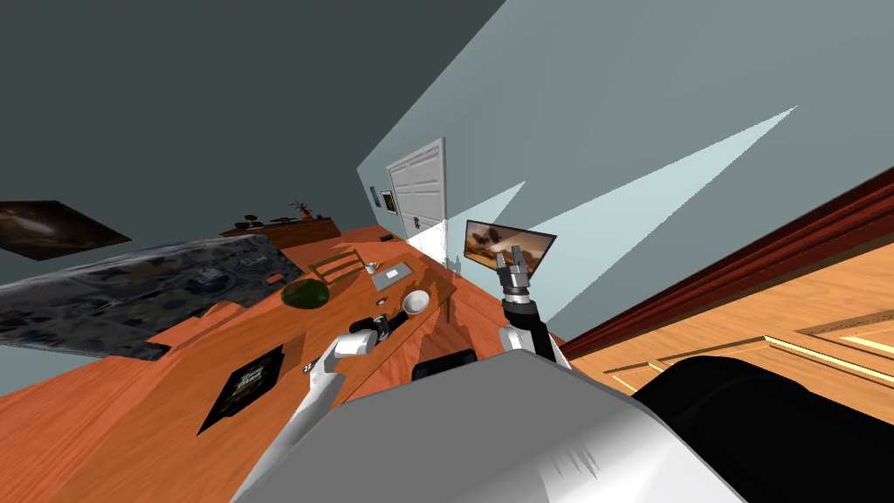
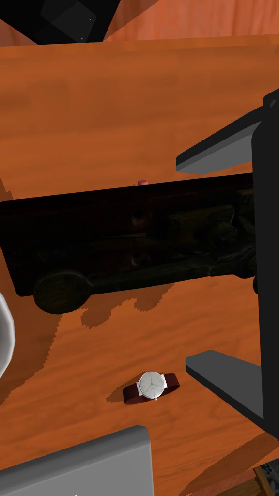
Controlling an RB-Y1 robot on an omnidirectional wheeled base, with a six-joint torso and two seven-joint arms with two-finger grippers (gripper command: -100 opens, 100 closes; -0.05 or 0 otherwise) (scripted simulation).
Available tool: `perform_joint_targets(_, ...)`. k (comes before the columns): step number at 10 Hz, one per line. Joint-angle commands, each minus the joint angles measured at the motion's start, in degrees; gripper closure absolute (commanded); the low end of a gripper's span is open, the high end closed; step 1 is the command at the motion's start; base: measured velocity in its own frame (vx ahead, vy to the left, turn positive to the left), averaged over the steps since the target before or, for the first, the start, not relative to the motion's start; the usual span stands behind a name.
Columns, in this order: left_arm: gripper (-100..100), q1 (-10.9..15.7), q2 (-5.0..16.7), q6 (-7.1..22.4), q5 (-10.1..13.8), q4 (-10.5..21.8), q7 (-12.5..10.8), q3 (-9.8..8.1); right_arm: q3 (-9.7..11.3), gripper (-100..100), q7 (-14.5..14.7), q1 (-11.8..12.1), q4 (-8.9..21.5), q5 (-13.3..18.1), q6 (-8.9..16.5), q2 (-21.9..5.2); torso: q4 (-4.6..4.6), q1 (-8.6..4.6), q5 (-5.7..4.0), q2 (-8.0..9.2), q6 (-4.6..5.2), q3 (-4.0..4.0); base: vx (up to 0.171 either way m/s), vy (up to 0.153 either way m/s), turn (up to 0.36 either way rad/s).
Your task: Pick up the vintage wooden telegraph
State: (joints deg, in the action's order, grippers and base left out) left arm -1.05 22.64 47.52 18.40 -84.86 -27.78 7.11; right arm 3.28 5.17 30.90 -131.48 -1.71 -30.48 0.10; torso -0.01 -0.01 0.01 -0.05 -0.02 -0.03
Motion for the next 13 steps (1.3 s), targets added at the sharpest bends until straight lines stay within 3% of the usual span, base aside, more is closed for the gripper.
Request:
perform_joint_targets(1,-100,0.3,-0.7,-1.4,-0.2,1.8,0.6,-0.21,0.0,0,0.0,0.0,0.0,0.0,0.0,0.0,0.00,0.00,0.00,0.00,0.00,0.00,0.026,0.008,-0.027)
perform_joint_targets(3,-100,0.7,-1.5,-2.9,-0.5,3.9,1.3,-0.45,0.0,0,0.0,0.0,0.0,0.0,0.0,0.0,-0.02,-0.01,0.00,-0.07,0.00,-0.04,0.032,0.004,-0.017)
perform_joint_targets(4,-100,0.5,-1.3,-2.3,-0.6,3.1,1.0,-0.35,0.0,0,0.0,0.0,0.0,0.0,0.0,0.0,-0.02,-0.01,0.00,-0.08,0.00,-0.04,0.013,0.003,-0.004)
perform_joint_targets(5,100,0.5,-1.3,-2.5,-0.6,3.2,1.0,-0.36,0.0,0,0.0,0.0,0.0,0.0,0.0,0.0,-0.01,-0.01,-0.01,-0.02,-0.01,-0.02,0.000,0.000,0.000)
perform_joint_targets(9,100,0.6,-1.4,-2.5,-0.5,3.1,1.0,-0.38,0.0,0,0.0,0.0,0.0,0.0,0.0,0.0,-0.08,0.08,0.05,-0.11,0.02,-0.10,0.000,0.000,0.000)
perform_joint_targets(10,0,0.6,-1.4,-2.5,-0.5,3.2,1.0,-0.37,0.0,0,0.0,0.0,0.0,0.0,0.0,0.0,-0.07,0.08,0.04,-0.12,0.02,-0.10,0.000,0.000,0.000)
perform_joint_targets(11,100,0.2,-0.5,-1.0,-0.2,1.2,0.4,-0.15,0.0,0,0.0,0.0,0.0,0.0,0.0,0.0,-0.07,0.08,0.04,-0.12,0.02,-0.10,-0.018,0.001,0.028)
perform_joint_targets(13,100,-0.1,0.4,0.6,0.1,-0.9,-0.2,0.09,0.0,0,0.0,0.0,0.0,0.0,0.0,0.0,-0.03,0.06,0.01,0.04,0.01,0.00,-0.038,-0.005,0.022)
